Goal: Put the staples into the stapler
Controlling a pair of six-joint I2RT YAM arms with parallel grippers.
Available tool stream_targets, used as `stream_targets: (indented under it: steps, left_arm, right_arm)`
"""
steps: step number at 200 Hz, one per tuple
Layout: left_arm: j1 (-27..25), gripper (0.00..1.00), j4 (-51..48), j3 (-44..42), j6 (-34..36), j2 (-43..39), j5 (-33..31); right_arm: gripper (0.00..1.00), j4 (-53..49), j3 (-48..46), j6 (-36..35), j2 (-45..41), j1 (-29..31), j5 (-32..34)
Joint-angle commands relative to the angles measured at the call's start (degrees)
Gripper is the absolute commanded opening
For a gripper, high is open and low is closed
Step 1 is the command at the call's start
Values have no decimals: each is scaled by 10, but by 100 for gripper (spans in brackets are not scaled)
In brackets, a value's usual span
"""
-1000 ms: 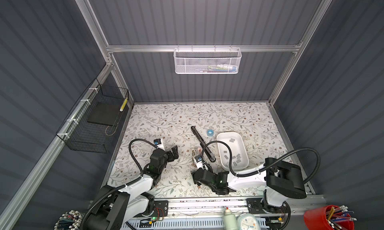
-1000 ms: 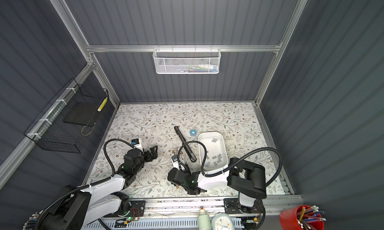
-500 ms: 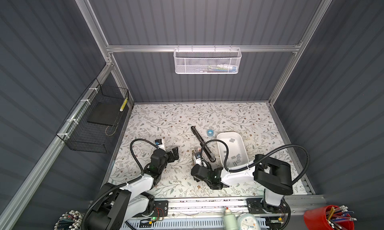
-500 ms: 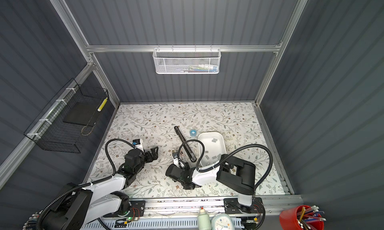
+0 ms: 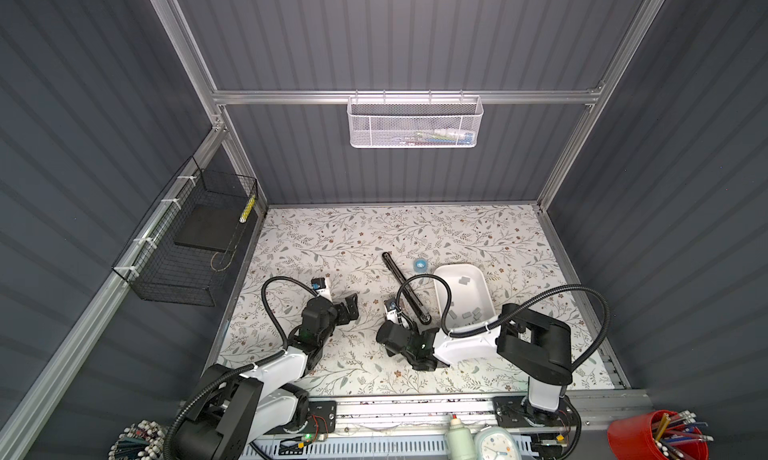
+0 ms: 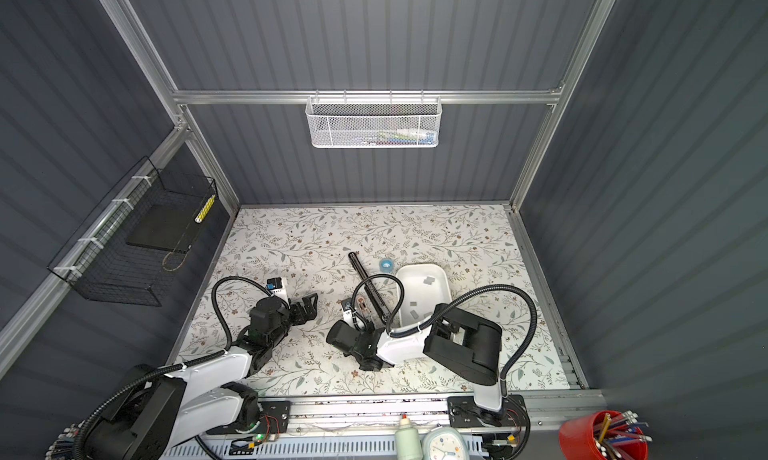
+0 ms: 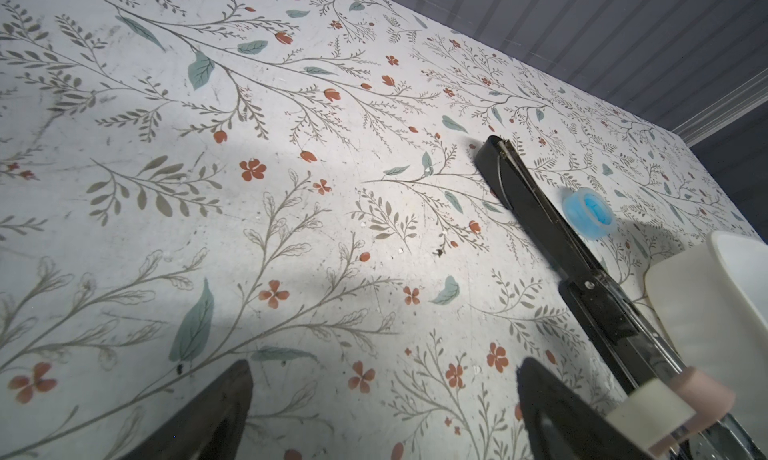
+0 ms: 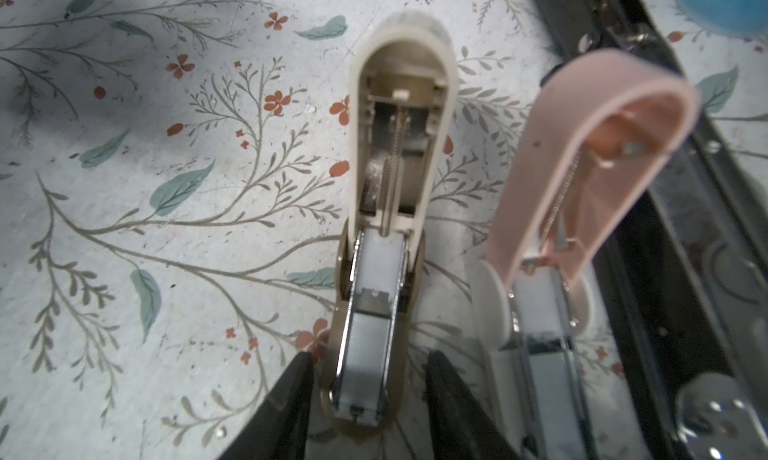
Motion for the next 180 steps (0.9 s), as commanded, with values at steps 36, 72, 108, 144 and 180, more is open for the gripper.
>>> stream_targets:
  steps: [36,72,108,144,180]
  left_arm:
    - [-2,100,7,18,15,12,18]
    - [-2,100,9,19,7,21,8]
    - [-2,99,-27,52,-10,60,4]
    - [-1,100,-34,66,-8,80,25]
    - [-1,100,-40,81,7,104,87]
  right_arm:
    - [39,-46,-5,-4,34,0,-19]
    - [32,-25,-18,-22,38,0,-22]
    - [24,21,-30,-49,34,2,-46]
    - [20,101,-59,-84,26,8,-85]
    - [16,129,-48,-105,43,11,-88]
